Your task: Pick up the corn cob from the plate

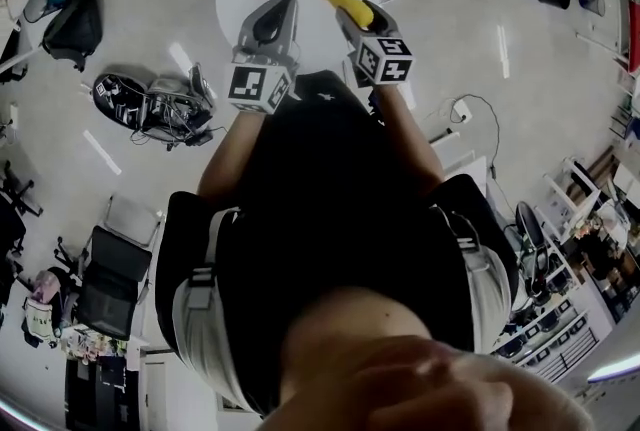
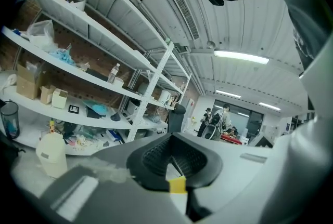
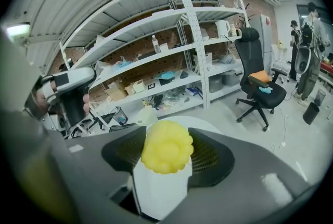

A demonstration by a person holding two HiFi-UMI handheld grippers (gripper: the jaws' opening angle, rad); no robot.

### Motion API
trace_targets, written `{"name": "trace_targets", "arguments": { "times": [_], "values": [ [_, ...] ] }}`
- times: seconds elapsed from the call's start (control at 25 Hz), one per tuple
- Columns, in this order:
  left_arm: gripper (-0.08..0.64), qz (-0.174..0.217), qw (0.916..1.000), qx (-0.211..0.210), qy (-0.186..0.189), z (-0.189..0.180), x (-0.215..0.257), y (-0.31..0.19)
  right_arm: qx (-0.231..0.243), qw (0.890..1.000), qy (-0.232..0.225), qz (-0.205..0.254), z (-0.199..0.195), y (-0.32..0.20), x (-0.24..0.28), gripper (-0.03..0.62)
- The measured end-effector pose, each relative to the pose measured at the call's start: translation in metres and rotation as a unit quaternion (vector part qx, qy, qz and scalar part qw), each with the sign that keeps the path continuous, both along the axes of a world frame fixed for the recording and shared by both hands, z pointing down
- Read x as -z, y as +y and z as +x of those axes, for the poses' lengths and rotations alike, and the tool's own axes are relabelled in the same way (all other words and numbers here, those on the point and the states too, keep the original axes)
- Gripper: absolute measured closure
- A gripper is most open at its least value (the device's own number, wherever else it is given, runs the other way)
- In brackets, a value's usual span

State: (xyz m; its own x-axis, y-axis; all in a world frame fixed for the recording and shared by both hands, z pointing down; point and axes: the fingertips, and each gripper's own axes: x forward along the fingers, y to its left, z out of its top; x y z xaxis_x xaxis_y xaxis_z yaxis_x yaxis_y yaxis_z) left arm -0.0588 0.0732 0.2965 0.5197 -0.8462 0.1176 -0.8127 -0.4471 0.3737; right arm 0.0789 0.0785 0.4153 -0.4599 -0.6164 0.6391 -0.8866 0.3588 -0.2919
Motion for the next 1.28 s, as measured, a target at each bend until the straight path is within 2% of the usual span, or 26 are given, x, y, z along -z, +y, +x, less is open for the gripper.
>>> {"name": "trace_targets", "arguments": {
  "times": [0.16, 0.36, 0.72, 1.28],
  "values": [
    [0.557, 0.002, 1.0, 0.009, 0.0, 0.01, 0.01, 0.012, 0.01, 1.0, -0.015, 0.012, 0.004, 0.009, 0.017, 0.328],
    [0.557, 0.012, 0.9998, -0.003, -0.016, 0.028, 0.021, 0.024, 0.023, 0.999, -0.022, 0.029, 0.01, 0.02, 0.038, 0.328],
    [0.557, 0.024, 0.9995, -0.008, -0.02, 0.042, 0.03, 0.043, 0.036, 0.997, -0.032, 0.053, 0.019, 0.044, 0.06, 0.328],
    [0.557, 0.036, 0.9991, -0.007, -0.022, 0.042, 0.038, 0.049, 0.05, 0.996, -0.031, 0.063, 0.017, 0.058, 0.067, 0.329]
  ]
}}
